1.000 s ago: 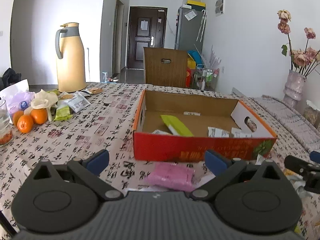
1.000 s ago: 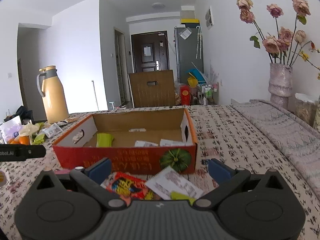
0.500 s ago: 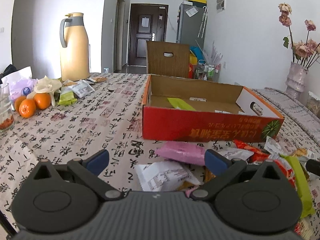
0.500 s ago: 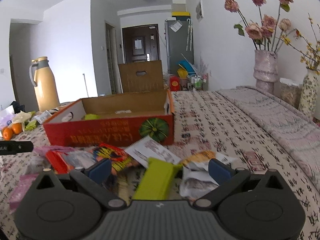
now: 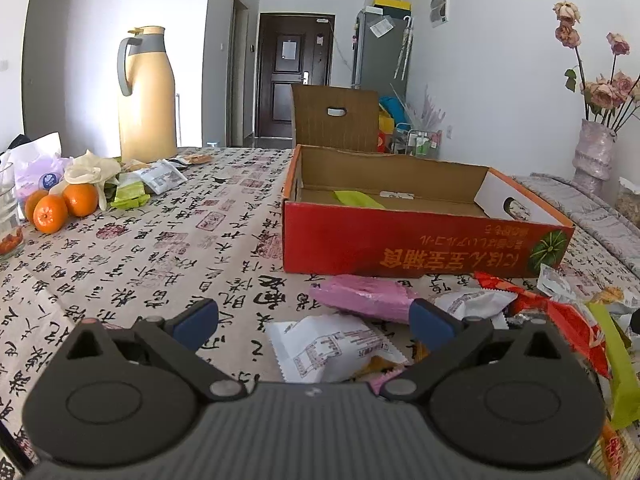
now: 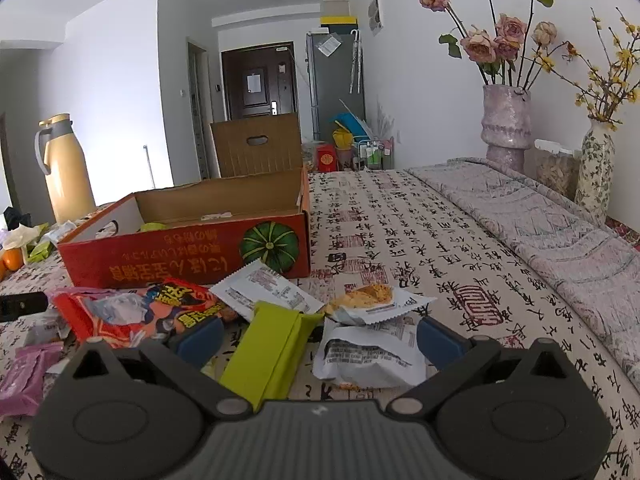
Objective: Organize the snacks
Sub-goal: 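Withdraw both grippers from the box back toward the snack pile, then grasp a white packet with the right gripper while the left gripper grasps a pink packet, then carry the white and pink packets into the box and open both grippers, then move both grippers out of the box back over the snack pile, then grasp a green bar with the right gripper while the left gripper grasps a white packet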
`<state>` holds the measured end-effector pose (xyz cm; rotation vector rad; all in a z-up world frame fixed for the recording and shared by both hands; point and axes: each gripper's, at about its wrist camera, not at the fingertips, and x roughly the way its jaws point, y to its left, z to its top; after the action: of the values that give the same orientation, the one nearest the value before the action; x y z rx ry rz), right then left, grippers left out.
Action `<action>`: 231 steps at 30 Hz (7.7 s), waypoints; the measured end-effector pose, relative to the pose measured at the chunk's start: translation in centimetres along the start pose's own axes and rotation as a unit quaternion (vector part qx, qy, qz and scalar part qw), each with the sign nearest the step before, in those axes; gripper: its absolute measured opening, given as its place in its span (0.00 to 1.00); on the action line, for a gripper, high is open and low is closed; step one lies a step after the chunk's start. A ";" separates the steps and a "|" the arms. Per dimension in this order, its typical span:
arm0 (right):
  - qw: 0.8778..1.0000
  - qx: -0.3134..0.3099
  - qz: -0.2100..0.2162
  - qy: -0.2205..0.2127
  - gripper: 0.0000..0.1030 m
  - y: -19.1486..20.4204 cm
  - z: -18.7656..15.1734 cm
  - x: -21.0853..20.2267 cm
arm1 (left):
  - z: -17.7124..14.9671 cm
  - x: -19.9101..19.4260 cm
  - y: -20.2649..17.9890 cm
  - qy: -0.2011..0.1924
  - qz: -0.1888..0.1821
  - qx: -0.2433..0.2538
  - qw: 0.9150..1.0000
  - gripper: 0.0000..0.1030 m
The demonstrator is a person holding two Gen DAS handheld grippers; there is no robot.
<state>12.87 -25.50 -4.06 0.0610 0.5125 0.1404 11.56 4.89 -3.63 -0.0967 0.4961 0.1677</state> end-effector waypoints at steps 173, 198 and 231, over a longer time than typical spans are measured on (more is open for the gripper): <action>0.996 -0.042 0.063 -0.044 1.00 7.5 12.6 13.5 | 13.1 8.5 -4.5 -0.043 0.014 -0.011 0.999 1.00; 0.997 -0.036 0.057 -0.045 1.00 5.9 8.6 3.2 | 8.9 0.1 -3.3 -0.028 0.018 0.011 0.999 1.00; 0.998 -0.022 0.020 0.058 0.92 2.7 -2.3 -1.2 | -1.9 -4.4 1.0 0.056 -0.013 0.006 0.998 1.00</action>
<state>10.38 -22.96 -5.27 0.0210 0.6242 0.1943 6.69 5.05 -3.27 -0.1010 0.6075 0.1335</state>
